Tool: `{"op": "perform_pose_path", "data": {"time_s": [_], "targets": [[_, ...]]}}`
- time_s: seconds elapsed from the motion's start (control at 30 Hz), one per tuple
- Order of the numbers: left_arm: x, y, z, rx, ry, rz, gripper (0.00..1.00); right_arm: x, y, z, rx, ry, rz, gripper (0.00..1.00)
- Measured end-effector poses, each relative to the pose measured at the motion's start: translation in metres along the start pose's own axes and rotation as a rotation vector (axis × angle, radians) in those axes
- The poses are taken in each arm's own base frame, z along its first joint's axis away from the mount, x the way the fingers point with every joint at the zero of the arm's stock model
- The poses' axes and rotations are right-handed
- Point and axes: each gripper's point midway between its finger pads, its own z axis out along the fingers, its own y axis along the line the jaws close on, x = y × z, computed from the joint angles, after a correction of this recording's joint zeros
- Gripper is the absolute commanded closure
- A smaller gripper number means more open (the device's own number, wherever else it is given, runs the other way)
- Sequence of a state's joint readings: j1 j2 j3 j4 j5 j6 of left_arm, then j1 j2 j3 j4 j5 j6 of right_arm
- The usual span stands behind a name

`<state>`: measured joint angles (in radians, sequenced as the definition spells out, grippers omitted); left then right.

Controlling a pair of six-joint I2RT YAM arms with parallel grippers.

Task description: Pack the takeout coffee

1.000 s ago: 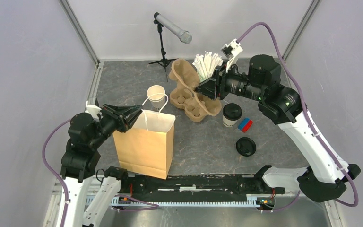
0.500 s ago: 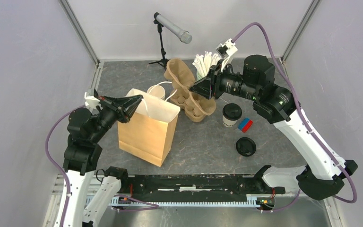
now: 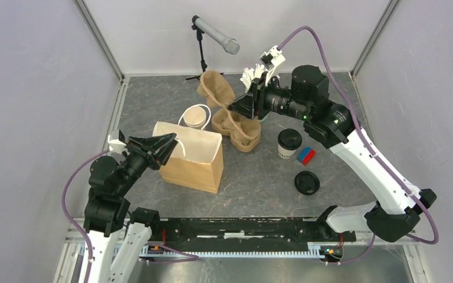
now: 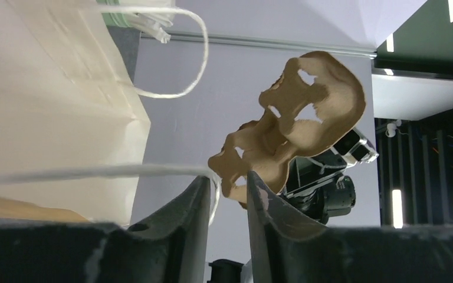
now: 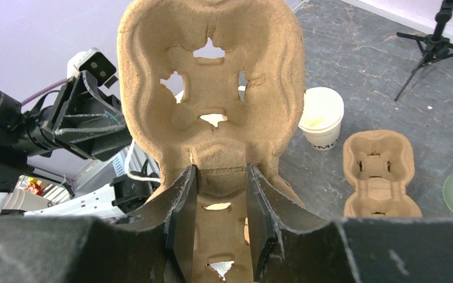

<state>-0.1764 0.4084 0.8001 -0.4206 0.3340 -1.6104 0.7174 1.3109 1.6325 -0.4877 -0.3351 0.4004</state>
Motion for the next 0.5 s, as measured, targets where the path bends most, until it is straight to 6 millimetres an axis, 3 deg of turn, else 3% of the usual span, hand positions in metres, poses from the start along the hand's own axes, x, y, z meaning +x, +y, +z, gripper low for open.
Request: {"op": "perform_pose_path", "data": {"time_s": [0.17, 0.27, 0.5], "targets": [[-0.002, 0.012, -0.011, -0.042, -0.035, -0.007, 0.36, 0.003, 0.010, 0.009, -0.031, 0.004, 0.004, 0.64], [-0.004, 0.015, -0.014, -0.104, -0.055, 0.038, 0.31, 0.007, 0.016, 0.016, -0.048, 0.014, 0.008, 0.64], [-0.015, -0.020, -0.021, -0.233, -0.076, 0.376, 0.27, 0.014, 0.014, 0.023, -0.042, 0.036, 0.017, 0.64]]}}
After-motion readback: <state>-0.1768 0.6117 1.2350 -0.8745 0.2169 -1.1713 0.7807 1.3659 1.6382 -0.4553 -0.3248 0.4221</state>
